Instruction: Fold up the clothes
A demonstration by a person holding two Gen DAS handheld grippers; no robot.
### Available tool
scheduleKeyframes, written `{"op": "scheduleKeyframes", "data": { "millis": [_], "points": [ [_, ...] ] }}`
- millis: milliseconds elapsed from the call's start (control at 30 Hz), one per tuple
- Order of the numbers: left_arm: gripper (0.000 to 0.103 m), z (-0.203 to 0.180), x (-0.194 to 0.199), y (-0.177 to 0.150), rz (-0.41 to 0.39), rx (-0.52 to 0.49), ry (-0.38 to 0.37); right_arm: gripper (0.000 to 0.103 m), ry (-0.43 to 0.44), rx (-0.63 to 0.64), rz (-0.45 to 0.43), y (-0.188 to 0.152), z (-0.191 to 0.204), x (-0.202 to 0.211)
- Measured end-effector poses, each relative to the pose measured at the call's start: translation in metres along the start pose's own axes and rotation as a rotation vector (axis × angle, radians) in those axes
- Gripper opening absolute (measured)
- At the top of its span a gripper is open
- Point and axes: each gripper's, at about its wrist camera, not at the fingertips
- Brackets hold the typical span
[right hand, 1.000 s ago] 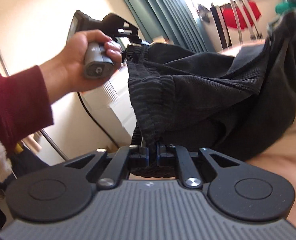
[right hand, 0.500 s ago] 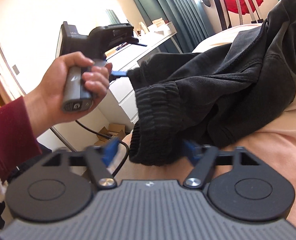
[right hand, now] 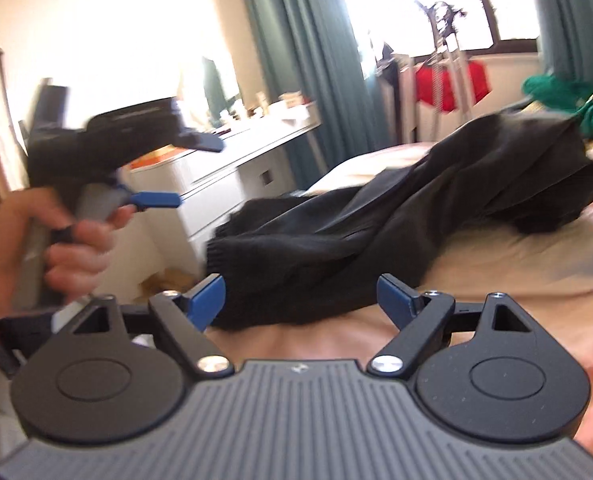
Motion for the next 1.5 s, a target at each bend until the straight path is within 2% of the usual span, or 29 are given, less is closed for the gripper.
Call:
{"op": "scheduleKeyframes", "data": {
  "millis": [200, 367, 600, 800, 1033, 1133, 1233, 1333, 1433, 1500],
  "points": [
    [0.103, -0.078, 0.017, -0.065, -0.003, -0.053, -0.104, 0.085, -0.15, 0.024, -0.081, 0.037, -0.068, 0.044],
    [0.103, -0.107, 0.015, -0.112, 0.008, -0.185, -0.141, 0.085, -0.247, -0.013, -0.155, 0.028, -0.117, 0.074],
    [0.103, -0.115, 0.001, -0.137, 0.016, -0.253, -0.162, 0.085, -0.297, -0.034, -0.163, 0.022, -0.143, 0.073],
    [0.103, -0.115, -0.02, -0.151, 0.079, -0.273, -0.147, 0.085, -0.307, -0.016, -0.137, 0.015, -0.146, 0.072],
    [0.103, -0.124, -0.037, -0.152, 0.068, -0.405, -0.152, 0.085, -0.363, -0.017, -0.139, 0.015, -0.149, 0.079],
    [0.103, -0.129, -0.061, -0.144, 0.056, -0.495, -0.125, 0.085, -0.408, -0.047, -0.136, 0.014, -0.158, 0.083],
    [0.103, -0.135, -0.098, -0.129, 0.044, -0.529, -0.095, 0.085, -0.45, -0.097, -0.137, 0.014, -0.172, 0.088],
    [0.102, -0.14, -0.143, -0.107, 0.006, -0.533, -0.064, 0.085, -0.491, -0.175, -0.19, 0.015, -0.187, 0.096],
    [0.102, -0.138, -0.188, -0.082, -0.034, -0.47, -0.009, 0.085, -0.509, -0.234, -0.215, 0.014, -0.204, 0.099],
    [0.102, -0.133, -0.215, -0.068, -0.07, -0.424, 0.053, 0.085, -0.513, -0.262, -0.205, 0.012, -0.214, 0.096]
  ]
}}
Point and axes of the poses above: each gripper's, at about its wrist camera, not at the fingertips, and x roughly against the way its jaws point, z to its left, y to its top, and after that the axes turned 15 degrees about -z, right-handed
